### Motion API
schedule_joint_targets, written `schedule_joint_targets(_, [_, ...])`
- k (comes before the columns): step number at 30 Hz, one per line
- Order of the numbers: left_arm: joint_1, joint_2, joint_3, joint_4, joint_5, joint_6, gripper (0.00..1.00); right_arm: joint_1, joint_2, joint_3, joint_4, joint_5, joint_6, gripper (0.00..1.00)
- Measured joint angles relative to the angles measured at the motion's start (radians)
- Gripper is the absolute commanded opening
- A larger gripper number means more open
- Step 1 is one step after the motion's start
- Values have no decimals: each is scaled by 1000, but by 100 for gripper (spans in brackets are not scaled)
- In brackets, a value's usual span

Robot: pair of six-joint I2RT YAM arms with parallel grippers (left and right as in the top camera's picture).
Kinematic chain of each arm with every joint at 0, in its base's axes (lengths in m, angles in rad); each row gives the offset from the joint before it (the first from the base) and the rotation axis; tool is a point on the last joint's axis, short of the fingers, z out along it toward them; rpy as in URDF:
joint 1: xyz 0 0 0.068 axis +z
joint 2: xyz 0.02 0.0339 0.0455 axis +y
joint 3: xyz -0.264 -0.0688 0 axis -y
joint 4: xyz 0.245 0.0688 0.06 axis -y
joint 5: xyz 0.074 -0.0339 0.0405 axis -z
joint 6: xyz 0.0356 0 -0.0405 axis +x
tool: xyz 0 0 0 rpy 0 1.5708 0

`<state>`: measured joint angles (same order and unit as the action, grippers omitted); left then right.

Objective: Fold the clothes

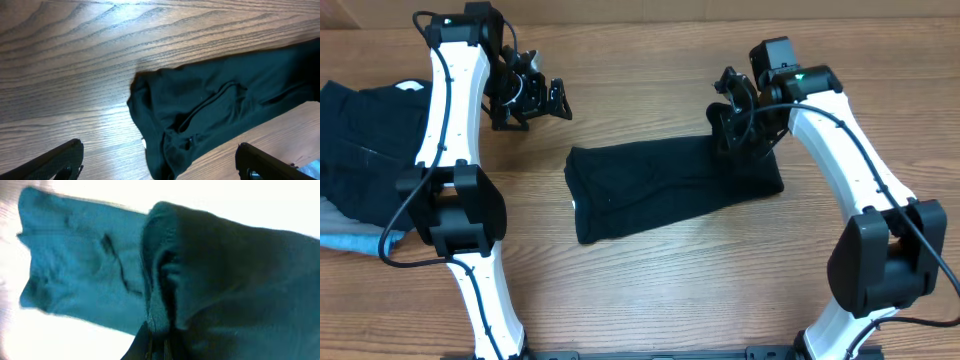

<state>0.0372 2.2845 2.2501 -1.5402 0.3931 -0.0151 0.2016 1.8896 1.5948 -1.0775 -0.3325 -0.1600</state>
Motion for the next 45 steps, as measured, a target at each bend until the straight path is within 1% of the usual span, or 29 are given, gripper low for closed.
schedule_joint_targets(6, [0, 0, 0, -2, 0, 0, 100, 38, 0, -132, 113, -4, -2, 4])
schedule_joint_targets(13, [0, 0, 0, 3, 0, 0, 100, 132, 0, -163, 138, -8, -2, 4])
schedule_joint_targets(16, [0, 0, 0, 3, -1, 0, 100, 196, 0, -163, 154, -12, -2, 4])
schedule_joint_targets(19, [0, 0, 0, 3, -4, 0, 100, 218, 0, -163, 156, -12, -2, 4])
schedule_joint_targets(20, [0, 0, 0, 3, -4, 0, 100, 219, 0, -163, 156, -14, -1, 11])
schedule_joint_targets(21, [0, 0, 0, 3, -4, 0, 100, 219, 0, -163, 153, -17, -1, 53])
schedule_joint_targets(22, [0, 0, 0, 3, -4, 0, 100, 219, 0, -163, 151, -19, -5, 79])
schedule_joint_targets(24, [0, 0, 0, 3, -4, 0, 100, 219, 0, -163, 151, -23, 3, 89])
schedule_joint_targets(25, [0, 0, 0, 3, -4, 0, 100, 219, 0, -163, 150, -25, 4, 98])
schedule_joint_targets(26, [0, 0, 0, 3, -4, 0, 100, 219, 0, -163, 150, -39, 8, 100])
schedule_joint_targets(29, [0, 0, 0, 6, -5, 0, 100, 219, 0, -163, 150, -122, 8, 100])
schedule_joint_targets(32, [0, 0, 0, 6, -8, 0, 100, 210, 0, -163, 136, -97, 6, 96])
schedule_joint_targets(33, [0, 0, 0, 6, -10, 0, 100, 204, 0, -163, 131, -66, 5, 90])
schedule_joint_targets(36, [0, 0, 0, 7, -27, -4, 100, 179, 0, -163, 119, 8, 15, 81])
schedule_joint_targets(37, [0, 0, 0, 7, -27, -11, 93, 163, 0, -163, 118, 2, 20, 77])
schedule_joint_targets(38, [-1, 0, 0, 7, -27, -16, 80, 141, 0, -163, 119, -13, 22, 72])
schedule_joint_targets(39, [-4, 0, 0, 7, -26, -27, 43, 111, 0, -163, 121, -37, 23, 65])
schedule_joint_targets(40, [-15, 0, 0, 6, -22, -37, 4, 72, 0, -162, 119, -56, 24, 45])
schedule_joint_targets(42, [-65, 0, 0, 8, -23, -42, 4, 37, 0, -162, 117, -68, 28, 17])
schedule_joint_targets(43, [-99, 0, 0, 7, -27, -45, 4, 32, 0, -162, 119, -69, 28, 10])
schedule_joint_targets(45, [-173, 0, -3, 12, -41, -64, 4, 32, 0, -164, 138, -60, 28, 6])
